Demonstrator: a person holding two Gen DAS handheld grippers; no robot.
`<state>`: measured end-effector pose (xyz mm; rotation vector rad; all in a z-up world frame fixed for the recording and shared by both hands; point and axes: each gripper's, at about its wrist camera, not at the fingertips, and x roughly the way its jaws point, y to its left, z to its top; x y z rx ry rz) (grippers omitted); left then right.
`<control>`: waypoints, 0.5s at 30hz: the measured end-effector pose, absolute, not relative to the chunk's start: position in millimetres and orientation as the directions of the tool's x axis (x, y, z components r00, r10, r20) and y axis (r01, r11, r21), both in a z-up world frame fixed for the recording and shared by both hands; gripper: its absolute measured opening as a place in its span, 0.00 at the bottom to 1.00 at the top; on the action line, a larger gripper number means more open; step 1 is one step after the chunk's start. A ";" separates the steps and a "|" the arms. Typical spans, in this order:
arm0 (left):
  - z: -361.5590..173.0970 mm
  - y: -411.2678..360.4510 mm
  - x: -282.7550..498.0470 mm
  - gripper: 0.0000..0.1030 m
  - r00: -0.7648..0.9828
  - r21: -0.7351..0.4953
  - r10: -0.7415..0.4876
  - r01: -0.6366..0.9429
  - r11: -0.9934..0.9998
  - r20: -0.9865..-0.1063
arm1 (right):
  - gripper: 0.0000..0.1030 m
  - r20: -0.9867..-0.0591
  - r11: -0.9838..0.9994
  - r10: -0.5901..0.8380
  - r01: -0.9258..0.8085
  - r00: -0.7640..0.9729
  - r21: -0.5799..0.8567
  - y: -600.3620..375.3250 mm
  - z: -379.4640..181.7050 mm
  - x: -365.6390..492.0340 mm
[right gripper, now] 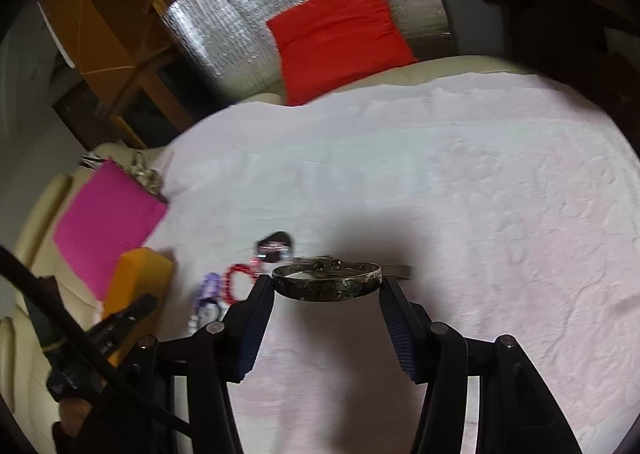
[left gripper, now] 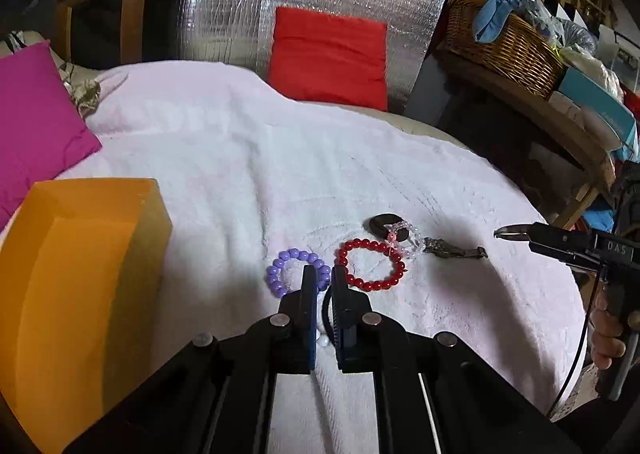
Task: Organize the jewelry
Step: 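Grasp the black hair tie with the left tool while the right tool grasps the silver bangle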
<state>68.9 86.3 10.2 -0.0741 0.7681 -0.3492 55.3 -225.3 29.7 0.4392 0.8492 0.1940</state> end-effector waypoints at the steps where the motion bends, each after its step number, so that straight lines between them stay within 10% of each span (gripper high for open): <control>1: 8.5 86.9 68.4 0.07 0.662 -0.187 -0.328 0.276 0.943 -0.674 | 0.56 -0.678 0.892 0.339 0.006 0.652 0.452 -222.2 29.8 55.6; 6: -21.0 72.4 81.3 0.29 0.573 -0.168 -0.293 0.261 0.951 -0.766 | 0.56 -0.681 0.890 0.335 0.019 0.651 0.455 -215.9 26.4 57.7; 15: -45.9 46.9 105.3 0.24 0.528 -0.160 -0.292 0.283 0.946 -0.798 | 0.56 -0.691 0.882 0.334 0.047 0.641 0.469 -227.9 20.4 59.5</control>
